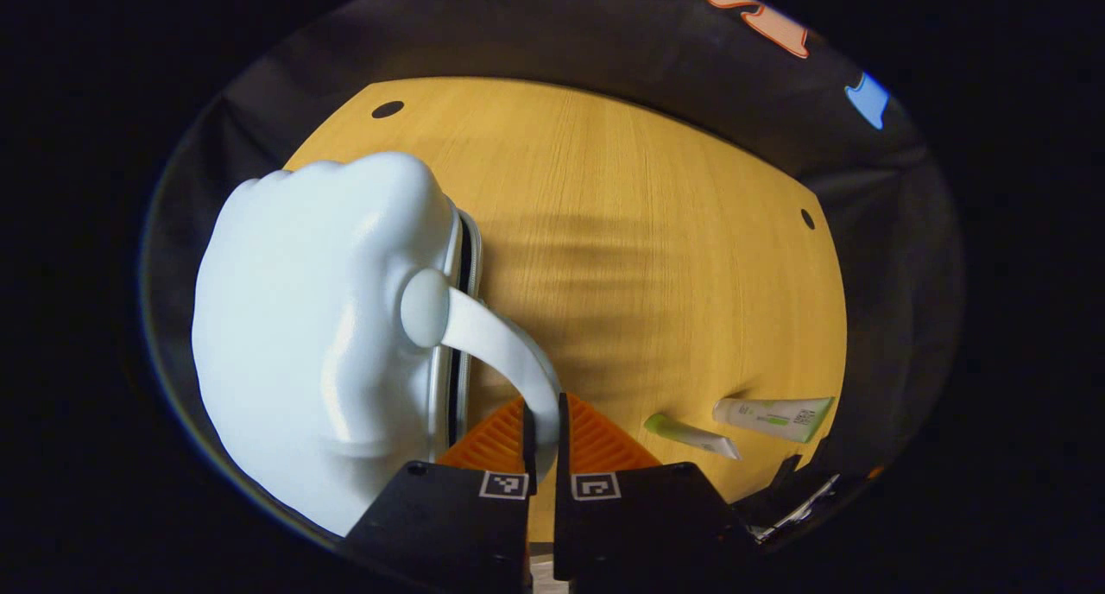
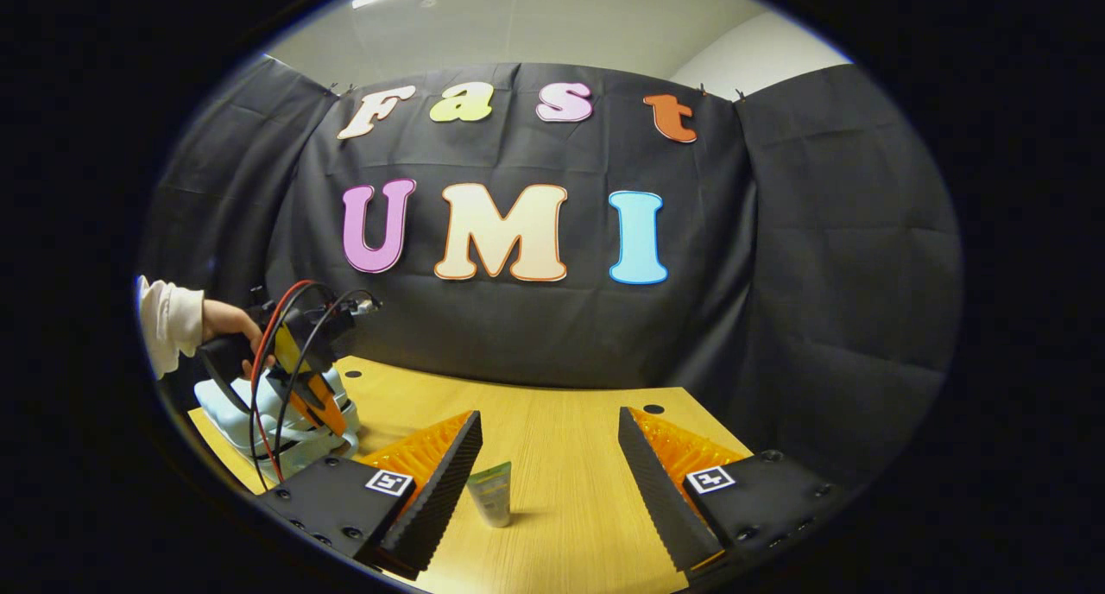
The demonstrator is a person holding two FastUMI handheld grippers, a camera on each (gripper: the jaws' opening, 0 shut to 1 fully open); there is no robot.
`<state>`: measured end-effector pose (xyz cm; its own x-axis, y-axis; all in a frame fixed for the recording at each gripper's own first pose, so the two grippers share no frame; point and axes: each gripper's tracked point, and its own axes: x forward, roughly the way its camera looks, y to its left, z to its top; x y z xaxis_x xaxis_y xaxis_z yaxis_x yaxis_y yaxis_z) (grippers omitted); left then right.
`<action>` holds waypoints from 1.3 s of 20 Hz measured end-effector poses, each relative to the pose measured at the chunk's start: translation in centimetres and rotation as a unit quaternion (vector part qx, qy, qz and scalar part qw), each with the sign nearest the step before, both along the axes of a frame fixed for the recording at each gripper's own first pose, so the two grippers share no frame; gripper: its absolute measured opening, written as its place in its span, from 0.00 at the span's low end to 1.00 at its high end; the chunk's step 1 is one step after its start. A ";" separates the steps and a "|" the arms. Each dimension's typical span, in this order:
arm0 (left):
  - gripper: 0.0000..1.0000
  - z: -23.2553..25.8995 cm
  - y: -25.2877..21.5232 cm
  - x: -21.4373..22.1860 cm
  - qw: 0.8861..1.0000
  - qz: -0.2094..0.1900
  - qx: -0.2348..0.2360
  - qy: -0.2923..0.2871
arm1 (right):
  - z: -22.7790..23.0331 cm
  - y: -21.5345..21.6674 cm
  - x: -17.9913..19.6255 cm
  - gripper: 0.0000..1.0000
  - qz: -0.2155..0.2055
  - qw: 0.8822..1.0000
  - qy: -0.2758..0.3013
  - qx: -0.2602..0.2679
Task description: First open the suitcase, pack the skin care products into it, and then close the suitcase.
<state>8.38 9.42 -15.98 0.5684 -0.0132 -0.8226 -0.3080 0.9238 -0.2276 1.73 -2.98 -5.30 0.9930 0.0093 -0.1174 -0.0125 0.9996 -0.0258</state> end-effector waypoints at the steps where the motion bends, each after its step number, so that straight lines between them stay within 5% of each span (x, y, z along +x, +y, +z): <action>1: 0.04 0.5 -0.2 -0.1 1.000 0.000 -0.005 -0.005 | 0.0 0.2 0.0 1.00 0.002 1.000 0.000 0.000; 10: 0.04 8.5 1.9 -2.6 0.997 -0.002 -0.023 -0.077 | -0.1 1.9 0.8 1.00 0.012 1.000 0.000 0.013; 21: 0.04 16.8 8.9 -7.8 0.983 0.007 -0.101 -0.153 | 0.3 7.5 3.3 0.99 0.025 0.999 -0.011 0.025; 26: 0.04 19.4 13.7 -10.1 0.981 0.017 -0.091 -0.173 | -0.2 10.2 3.7 1.00 0.021 0.999 -0.007 0.024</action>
